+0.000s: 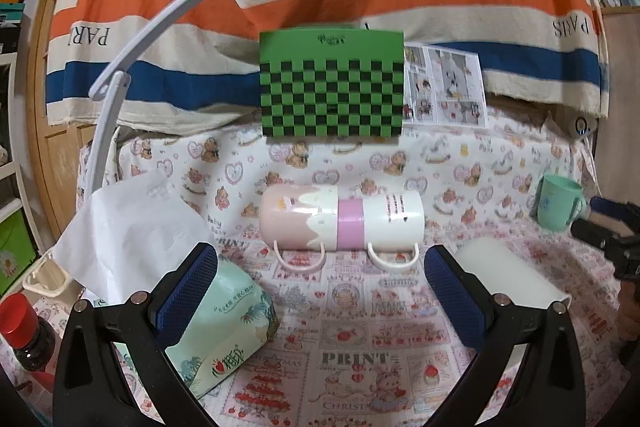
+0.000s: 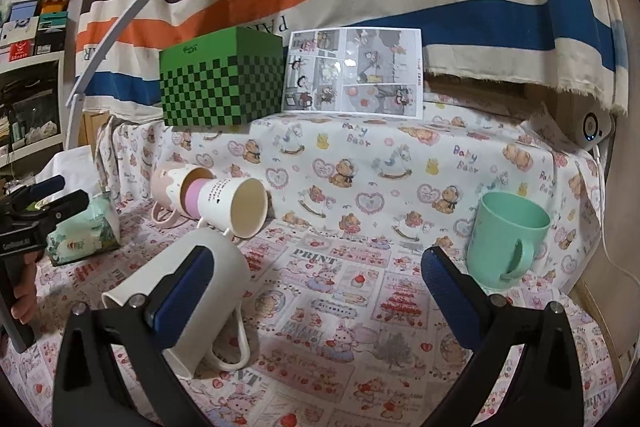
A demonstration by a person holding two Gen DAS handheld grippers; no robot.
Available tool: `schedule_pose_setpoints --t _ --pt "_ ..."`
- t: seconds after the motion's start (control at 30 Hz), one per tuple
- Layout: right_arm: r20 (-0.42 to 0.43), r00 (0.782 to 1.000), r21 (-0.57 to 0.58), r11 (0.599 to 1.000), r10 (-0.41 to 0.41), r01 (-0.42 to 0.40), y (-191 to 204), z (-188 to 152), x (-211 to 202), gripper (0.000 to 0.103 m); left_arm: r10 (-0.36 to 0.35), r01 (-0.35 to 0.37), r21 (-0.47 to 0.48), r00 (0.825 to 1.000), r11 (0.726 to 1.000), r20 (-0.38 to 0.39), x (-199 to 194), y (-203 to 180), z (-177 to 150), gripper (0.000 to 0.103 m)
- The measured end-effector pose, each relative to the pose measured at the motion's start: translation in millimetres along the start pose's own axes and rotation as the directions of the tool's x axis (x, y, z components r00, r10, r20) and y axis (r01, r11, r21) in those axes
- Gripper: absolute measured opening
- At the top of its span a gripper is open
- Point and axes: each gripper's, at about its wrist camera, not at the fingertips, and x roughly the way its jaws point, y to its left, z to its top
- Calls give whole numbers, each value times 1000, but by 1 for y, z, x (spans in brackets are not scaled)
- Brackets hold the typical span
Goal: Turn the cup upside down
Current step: 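Withdraw the right gripper while moving the left gripper toward the white mug, then grasp the white mug body with the left gripper and lift it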
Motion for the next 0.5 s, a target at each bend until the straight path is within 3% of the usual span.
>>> schedule_pose_setpoints --t 0.17,0.23,0.33,0.4,0.5 --pt "15 1000 4 1000 -14 14 -1 0 -2 103 -47 44 -30 993 999 -113 8 -1 2 103" --pt "13 1000 14 1000 -17 17 -3 0 -1 103 -83 75 -73 989 994 -123 5 -2 9 103" --pt "4 1000 21 1000 -15 15 -4 1 0 103 -83 73 -73 986 995 -147 3 -10 27 103" --pt "7 1000 24 1000 -19 19 -5 1 0 103 -89 72 -85 971 994 -222 8 -17 41 103" --pt "13 999 26 999 -30 30 -5 0 -2 103 -185 128 -192 930 973 -317 17 -23 57 103"
